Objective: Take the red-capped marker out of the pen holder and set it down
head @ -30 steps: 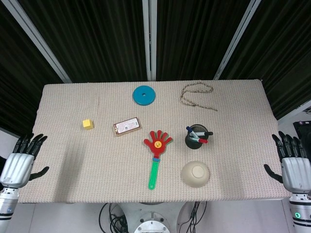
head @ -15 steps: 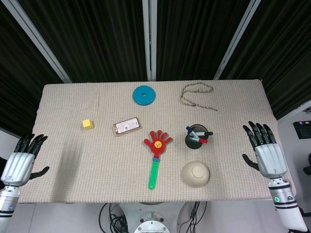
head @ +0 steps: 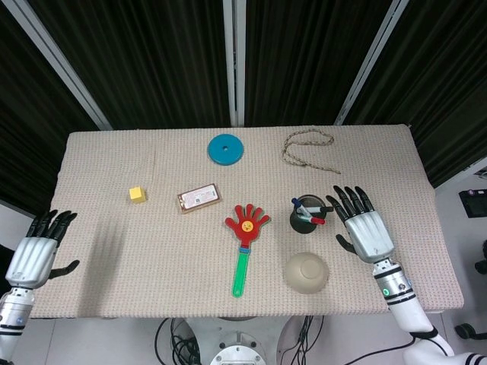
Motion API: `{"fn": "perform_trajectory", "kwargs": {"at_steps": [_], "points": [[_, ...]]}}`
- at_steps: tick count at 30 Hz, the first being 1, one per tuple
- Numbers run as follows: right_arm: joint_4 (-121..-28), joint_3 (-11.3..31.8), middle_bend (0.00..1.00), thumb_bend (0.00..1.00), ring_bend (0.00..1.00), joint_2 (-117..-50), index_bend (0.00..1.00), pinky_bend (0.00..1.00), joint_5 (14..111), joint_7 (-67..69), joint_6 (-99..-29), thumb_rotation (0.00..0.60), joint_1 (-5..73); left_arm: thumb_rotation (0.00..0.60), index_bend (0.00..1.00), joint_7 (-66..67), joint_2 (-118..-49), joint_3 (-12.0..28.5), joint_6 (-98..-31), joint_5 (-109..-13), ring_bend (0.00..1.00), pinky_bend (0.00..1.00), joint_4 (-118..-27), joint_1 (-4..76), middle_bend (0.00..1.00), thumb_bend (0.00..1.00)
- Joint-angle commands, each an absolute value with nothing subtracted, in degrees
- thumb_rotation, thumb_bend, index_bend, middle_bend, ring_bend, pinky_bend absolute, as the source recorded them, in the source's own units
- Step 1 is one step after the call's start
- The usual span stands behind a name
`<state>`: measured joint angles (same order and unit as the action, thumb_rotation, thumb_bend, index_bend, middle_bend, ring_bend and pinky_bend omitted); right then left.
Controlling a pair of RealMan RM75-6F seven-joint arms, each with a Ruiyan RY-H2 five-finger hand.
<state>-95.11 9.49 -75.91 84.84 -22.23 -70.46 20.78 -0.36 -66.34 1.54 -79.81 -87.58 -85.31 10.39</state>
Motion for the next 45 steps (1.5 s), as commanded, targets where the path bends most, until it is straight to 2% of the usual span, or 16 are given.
{"fn": "perform_trajectory", "kwargs": {"at_steps": [1, 7, 24, 45], "points": [[-93.31, 9.91, 0.00, 0.18, 0.00, -78.39, 0.13, 0.00, 82.90, -23.68, -69.31, 0.600, 22.07, 0.600, 0.10, -0.59, -66.36, 1.47, -79.71, -87.42, 0.02, 0.05, -85.17, 10.37, 0.07, 0.16], [-90.46, 10.23, 0.00, 0.18, 0.00, -81.85, 0.21, 0.00, 82.15, -25.73, -69.83, 0.600, 23.48, 0.600, 0.11, -1.10, -66.46, 1.34, -79.52, -87.13, 0.02, 0.05, -84.65, 10.32, 0.07, 0.16], [-86.80, 10.28, 0.00, 0.21, 0.00, -85.50, 0.41, 0.00, 81.15, -24.81, -70.38, 0.600, 25.72, 0.600, 0.11, -1.33, -66.79, 1.52, -79.45, -86.17, 0.02, 0.05, -84.01, 10.20, 0.07, 0.16], [-85.33, 9.39, 0.00, 0.27, 0.00, -86.38, 0.53, 0.00, 80.82, -23.90, -71.26, 0.600, 26.47, 0.600, 0.11, -1.09, -66.26, 1.43, -79.57, -86.11, 0.02, 0.05, -84.71, 10.09, 0.07, 0.16]]}}
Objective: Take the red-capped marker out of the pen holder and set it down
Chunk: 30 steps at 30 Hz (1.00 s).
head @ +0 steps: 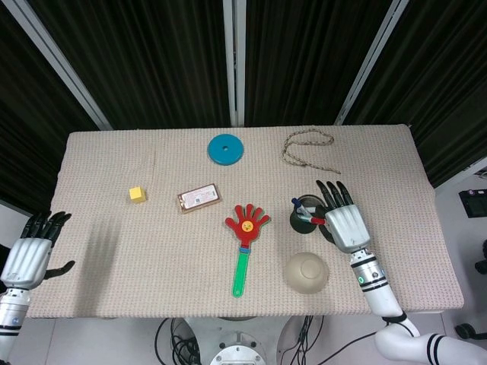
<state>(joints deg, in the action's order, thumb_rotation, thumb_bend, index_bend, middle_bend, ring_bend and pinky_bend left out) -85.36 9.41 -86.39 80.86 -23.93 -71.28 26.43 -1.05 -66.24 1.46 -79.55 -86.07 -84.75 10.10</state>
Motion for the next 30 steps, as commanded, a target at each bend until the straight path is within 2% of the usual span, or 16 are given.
{"fn": "perform_trajectory", "kwargs": {"at_steps": [1, 15, 22, 30], "points": [[-85.26, 9.38, 0.00, 0.27, 0.00, -86.38, 0.53, 0.00, 80.74, -23.86, -71.22, 0.600, 26.52, 0.600, 0.11, -1.08, -66.26, 1.41, -79.52, -86.12, 0.02, 0.05, -84.71, 10.11, 0.07, 0.16], [-84.71, 9.55, 0.01, 0.29, 0.00, -86.60, 0.59, 0.00, 80.90, -22.39, -72.34, 0.600, 26.79, 0.600, 0.11, -0.93, -66.16, 1.27, -79.16, -85.95, 0.02, 0.05, -84.84, 10.15, 0.07, 0.16], [-86.09, 9.91, 0.03, 0.31, 0.00, -85.29, 0.70, 0.00, 83.25, -18.73, -75.75, 0.600, 25.98, 0.600, 0.11, -0.88, -66.10, 1.13, -79.02, -86.04, 0.02, 0.05, -84.95, 10.16, 0.07, 0.16], [-91.53, 10.59, 0.05, 0.32, 0.00, -80.43, 0.73, 0.00, 87.27, -15.29, -81.91, 0.600, 23.82, 0.600, 0.11, -0.13, -65.86, 0.98, -79.06, -86.42, 0.02, 0.05, -85.75, 10.26, 0.07, 0.16]]}}
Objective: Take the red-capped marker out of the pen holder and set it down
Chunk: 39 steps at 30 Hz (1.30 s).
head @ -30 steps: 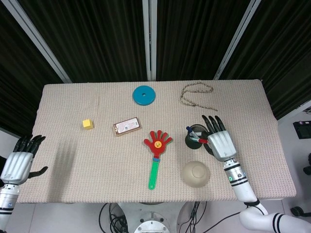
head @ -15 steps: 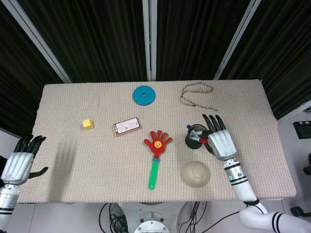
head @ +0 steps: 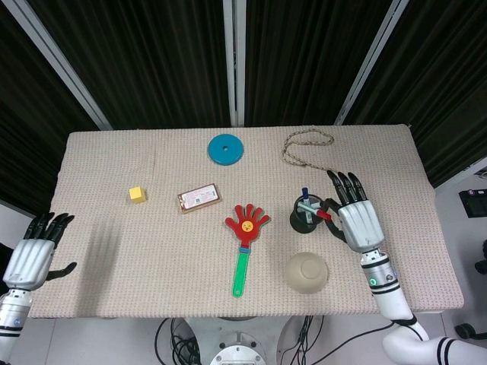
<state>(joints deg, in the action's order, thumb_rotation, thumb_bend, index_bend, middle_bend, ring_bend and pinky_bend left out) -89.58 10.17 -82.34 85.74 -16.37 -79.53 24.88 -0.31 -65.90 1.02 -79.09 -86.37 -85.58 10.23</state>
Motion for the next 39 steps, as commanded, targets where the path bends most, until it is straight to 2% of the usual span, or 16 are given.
{"fn": "perform_trajectory", "kwargs": {"at_steps": [1, 7, 13, 23, 30, 32, 33, 35, 36, 37, 39], "points": [[-92.06, 10.74, 0.05, 0.32, 0.00, -79.81, 0.73, 0.00, 87.63, -15.03, -82.72, 0.600, 23.48, 0.600, 0.11, -0.05, -65.85, 0.97, -79.03, -86.43, 0.02, 0.05, -85.82, 10.28, 0.07, 0.16], [-92.83, 12.14, 0.05, 0.32, 0.00, -76.59, 0.74, 0.00, 87.56, -13.73, -86.57, 0.600, 21.36, 0.600, 0.11, 0.11, -66.14, 0.86, -78.74, -86.52, 0.02, 0.05, -85.81, 10.43, 0.07, 0.16], [-86.74, 11.40, 0.06, 0.32, 0.00, -75.97, 0.74, 0.00, 84.59, -12.76, -86.24, 0.600, 19.27, 0.600, 0.11, -0.26, -66.24, 0.75, -78.42, -86.09, 0.02, 0.05, -85.25, 10.32, 0.07, 0.16], [-71.06, 6.36, 0.05, 0.32, 0.00, -82.69, 0.73, 0.00, 84.37, -7.92, -80.94, 0.600, 18.45, 0.600, 0.11, -0.72, -66.71, 0.51, -77.63, -85.98, 0.02, 0.05, -84.42, 10.52, 0.07, 0.16], [-66.05, 4.59, 0.04, 0.31, 0.00, -86.26, 0.70, 0.00, 85.51, -7.24, -77.94, 0.600, 19.40, 0.600, 0.11, -0.89, -66.54, 0.51, -78.01, -85.85, 0.02, 0.05, -84.20, 10.25, 0.07, 0.16], [-65.87, 4.03, 0.03, 0.30, 0.00, -86.25, 0.63, 0.00, 85.88, -7.23, -77.19, 0.600, 19.53, 0.600, 0.11, -0.95, -66.43, 0.51, -78.18, -85.80, 0.02, 0.05, -84.22, 10.12, 0.07, 0.16], [-66.23, 3.58, 0.02, 0.28, 0.00, -85.84, 0.54, 0.00, 86.14, -7.14, -76.59, 0.600, 19.58, 0.600, 0.11, -1.00, -66.38, 0.51, -78.28, -85.80, 0.02, 0.05, -84.21, 10.05, 0.07, 0.16], [-67.37, 3.04, 0.00, 0.20, 0.00, -84.77, 0.16, 0.00, 86.21, -7.64, -75.63, 0.600, 19.59, 0.600, 0.11, -1.10, -66.35, 0.47, -78.39, -85.79, 0.02, 0.05, -84.16, 9.95, 0.07, 0.16], [-68.73, 2.70, 0.00, 0.17, 0.00, -83.75, 0.05, 0.00, 86.14, -8.08, -74.91, 0.600, 19.56, 0.600, 0.11, -1.16, -66.33, 0.46, -78.42, -85.80, 0.02, 0.05, -84.14, 9.91, 0.07, 0.16], [-70.06, 2.42, 0.00, 0.15, 0.00, -82.82, 0.01, 0.00, 86.10, -8.17, -74.39, 0.600, 19.51, 0.600, 0.11, -1.18, -66.31, 0.47, -78.45, -85.82, 0.02, 0.05, -84.15, 9.90, 0.07, 0.16], [-73.67, 1.84, 0.00, 0.10, 0.00, -80.38, 0.00, 0.00, 86.14, -8.05, -73.93, 0.600, 19.12, 0.600, 0.11, -1.21, -66.27, 0.46, -78.56, -85.91, 0.02, 0.05, -84.21, 9.87, 0.07, 0.16]]}}
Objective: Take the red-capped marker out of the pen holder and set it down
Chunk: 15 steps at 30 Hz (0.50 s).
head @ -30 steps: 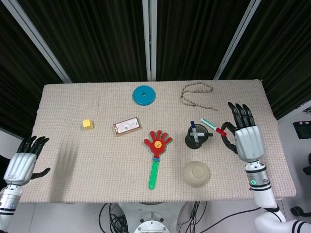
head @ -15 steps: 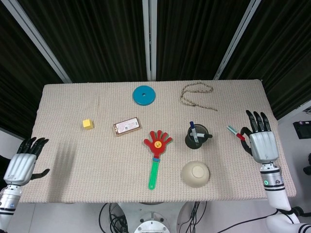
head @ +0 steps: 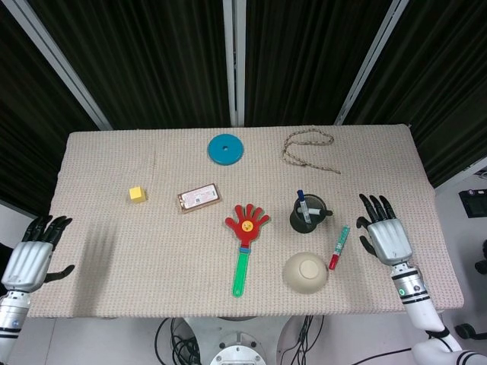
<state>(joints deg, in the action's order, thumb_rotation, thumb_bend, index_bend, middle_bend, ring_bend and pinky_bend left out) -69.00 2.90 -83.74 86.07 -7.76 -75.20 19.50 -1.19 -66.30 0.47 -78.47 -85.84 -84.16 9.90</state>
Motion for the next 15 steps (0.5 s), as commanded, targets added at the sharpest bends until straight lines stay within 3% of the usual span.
{"fn": "perform_trajectory", "kwargs": {"at_steps": [1, 7, 12, 15], "points": [[-75.18, 1.65, 0.00, 0.08, 0.00, -79.28, 0.00, 0.00, 86.27, -8.19, -74.37, 0.600, 18.73, 0.600, 0.11, -1.19, -66.24, 0.46, -78.69, -86.01, 0.02, 0.05, -84.34, 9.84, 0.07, 0.16], [-82.08, 1.93, 0.00, 0.07, 0.00, -72.71, 0.00, 0.00, 86.74, -8.60, -85.05, 0.600, 12.52, 0.600, 0.11, -0.47, -65.38, 0.59, -79.78, -86.60, 0.02, 0.05, -85.61, 9.61, 0.07, 0.16], [-82.01, 3.54, 0.00, 0.07, 0.00, -69.30, 0.00, 0.00, 84.59, -4.05, -92.66, 0.600, 7.18, 0.600, 0.11, -0.53, -64.76, 0.77, -80.86, -87.21, 0.02, 0.05, -85.77, 9.41, 0.07, 0.16], [-80.88, 4.63, 0.00, 0.07, 0.00, -69.00, 0.00, 0.00, 82.31, -0.88, -93.87, 0.600, 5.38, 0.600, 0.11, -0.86, -64.61, 0.72, -81.00, -87.42, 0.02, 0.05, -85.71, 9.37, 0.07, 0.16]]}}
